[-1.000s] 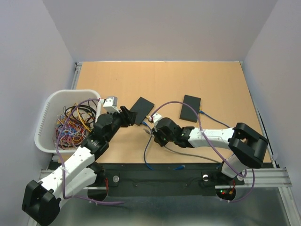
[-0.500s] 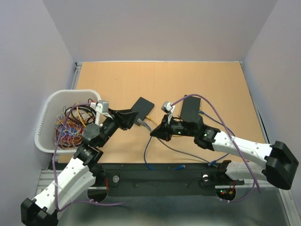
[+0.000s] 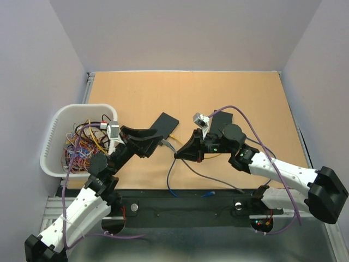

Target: Insert the plug into the switch port

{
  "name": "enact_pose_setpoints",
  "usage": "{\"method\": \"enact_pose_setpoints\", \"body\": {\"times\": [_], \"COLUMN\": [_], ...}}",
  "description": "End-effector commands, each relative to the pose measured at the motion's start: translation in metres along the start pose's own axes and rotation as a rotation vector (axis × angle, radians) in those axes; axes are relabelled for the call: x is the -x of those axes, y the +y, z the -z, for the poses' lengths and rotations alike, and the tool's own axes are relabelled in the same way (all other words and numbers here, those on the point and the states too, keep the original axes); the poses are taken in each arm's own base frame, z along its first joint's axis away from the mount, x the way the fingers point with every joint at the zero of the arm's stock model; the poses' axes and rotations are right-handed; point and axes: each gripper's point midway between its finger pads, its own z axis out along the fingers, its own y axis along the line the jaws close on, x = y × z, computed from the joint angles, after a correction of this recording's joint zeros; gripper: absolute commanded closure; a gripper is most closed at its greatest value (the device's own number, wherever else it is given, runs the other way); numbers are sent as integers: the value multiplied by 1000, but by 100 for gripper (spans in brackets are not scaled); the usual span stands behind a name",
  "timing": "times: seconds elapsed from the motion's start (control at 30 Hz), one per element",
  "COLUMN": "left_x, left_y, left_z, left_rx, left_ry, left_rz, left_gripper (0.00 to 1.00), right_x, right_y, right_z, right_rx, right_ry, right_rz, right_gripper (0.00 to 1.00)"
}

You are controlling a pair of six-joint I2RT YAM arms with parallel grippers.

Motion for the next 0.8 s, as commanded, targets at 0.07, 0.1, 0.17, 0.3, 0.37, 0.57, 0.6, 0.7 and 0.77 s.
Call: {"method": "enact_pose_setpoints", "body": {"times": [0.07,0.1,0.17,0.3,0.37,0.57,0.6,0.7,0.77], "left_x": [5,5,5,1,0,-3,-3,-4,-4], "left_y": [-15,-15,-17,-15,-16,-19,-19,-19,-19], "left_z": [-2,-1,-1,-2,-2,-2,-2,-1,-1], "left_rx": [-89,-92,-101,-100,-110,-130,-130,-130,-132], "left_ry": [-27,-26,-27,-15,-11,3,3,5,8], "left_rz": [9,11,11,14,19,17,20,19,20], "left_gripper": [33,34,35,42,47,55,55,59,67], "right_x": [14,15,15,15,17,21,23,24,23], "right_y": [14,14,12,12,11,11,10,10,9], "right_z": [-2,-2,-3,-4,-5,-8,-8,-9,-10], "right_rx": [66,68,63,68,64,66,63,64,65], "right_ry": [-41,-41,-42,-41,-47,-55,-59,-59,-54], "right_rz": [40,41,41,40,40,50,52,54,50], "right_gripper": [99,99,100,100,100,100,100,99,100]}}
